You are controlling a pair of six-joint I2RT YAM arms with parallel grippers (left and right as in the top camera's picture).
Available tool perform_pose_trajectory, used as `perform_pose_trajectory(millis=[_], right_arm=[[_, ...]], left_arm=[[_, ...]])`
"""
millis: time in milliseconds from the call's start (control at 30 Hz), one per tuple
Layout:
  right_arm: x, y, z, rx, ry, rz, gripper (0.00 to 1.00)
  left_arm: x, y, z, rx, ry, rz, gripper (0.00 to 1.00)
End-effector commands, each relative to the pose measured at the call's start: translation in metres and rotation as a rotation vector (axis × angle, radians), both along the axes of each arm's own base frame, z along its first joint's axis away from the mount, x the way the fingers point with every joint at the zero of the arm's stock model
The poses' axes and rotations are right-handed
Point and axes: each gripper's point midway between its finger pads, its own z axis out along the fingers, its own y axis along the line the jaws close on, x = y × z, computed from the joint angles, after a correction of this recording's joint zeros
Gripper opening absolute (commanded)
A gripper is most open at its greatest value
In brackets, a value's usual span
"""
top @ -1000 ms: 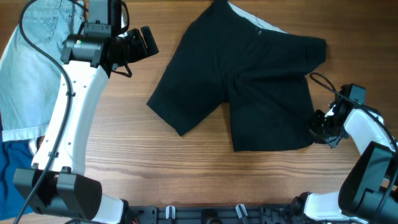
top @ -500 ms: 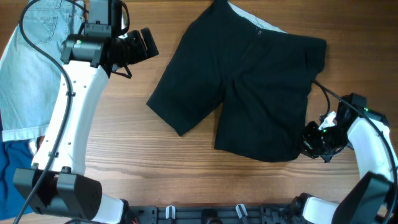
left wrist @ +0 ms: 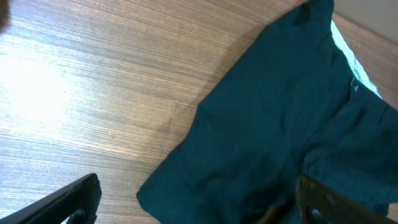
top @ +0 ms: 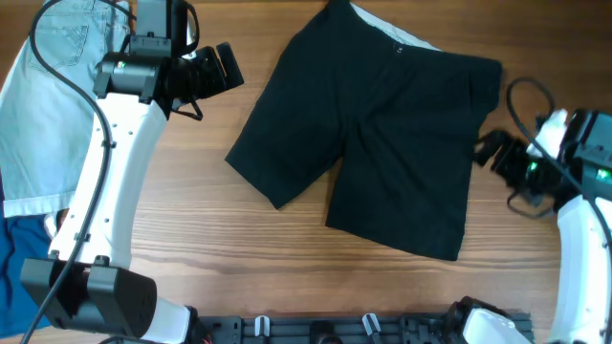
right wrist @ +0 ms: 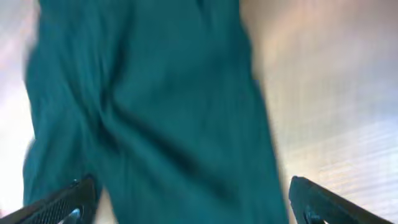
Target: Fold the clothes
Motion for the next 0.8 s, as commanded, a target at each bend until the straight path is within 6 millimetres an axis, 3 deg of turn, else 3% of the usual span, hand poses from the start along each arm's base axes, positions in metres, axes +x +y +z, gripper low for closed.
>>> perform_pose_trajectory(millis=[0,200,333,567,667,733,767], right_arm=[[0.054,-0.027,-0.013,-0.054,-0.039,0.006,0.99],[0.159,-0.062,-0.053,-0.109,-0.095,0.080,1.00],[0.204,-0.066,-0.081,-0.132,-0.172,0.088,1.00],[0.236,-0.060,-0.134,-0.116,-0.216,0.074,1.00],[0.241,-0.059,-0.144,-0.100,-0.220,0.048,0.99],[0.243,-0.059,-0.150,-0.079,-0.220,0.022,0.84],[0.244,-0.059,-0.151,-0.077,-0.222,0.020,0.51]], left_arm=[[0.003,0.002,-0.001,0.001,-0.003,0.007,1.00],[0.009,0.001,0.001,-0.003,-0.024,0.008,1.00],[0.010,0.001,-0.006,-0.001,-0.009,0.007,1.00],[0.015,0.000,-0.023,0.002,0.035,0.010,1.00],[0.016,-0.002,-0.031,-0.007,0.055,0.013,1.00],[0.016,-0.004,-0.035,-0.020,0.069,0.019,1.00],[0.016,-0.005,-0.036,-0.025,0.071,0.016,1.00]])
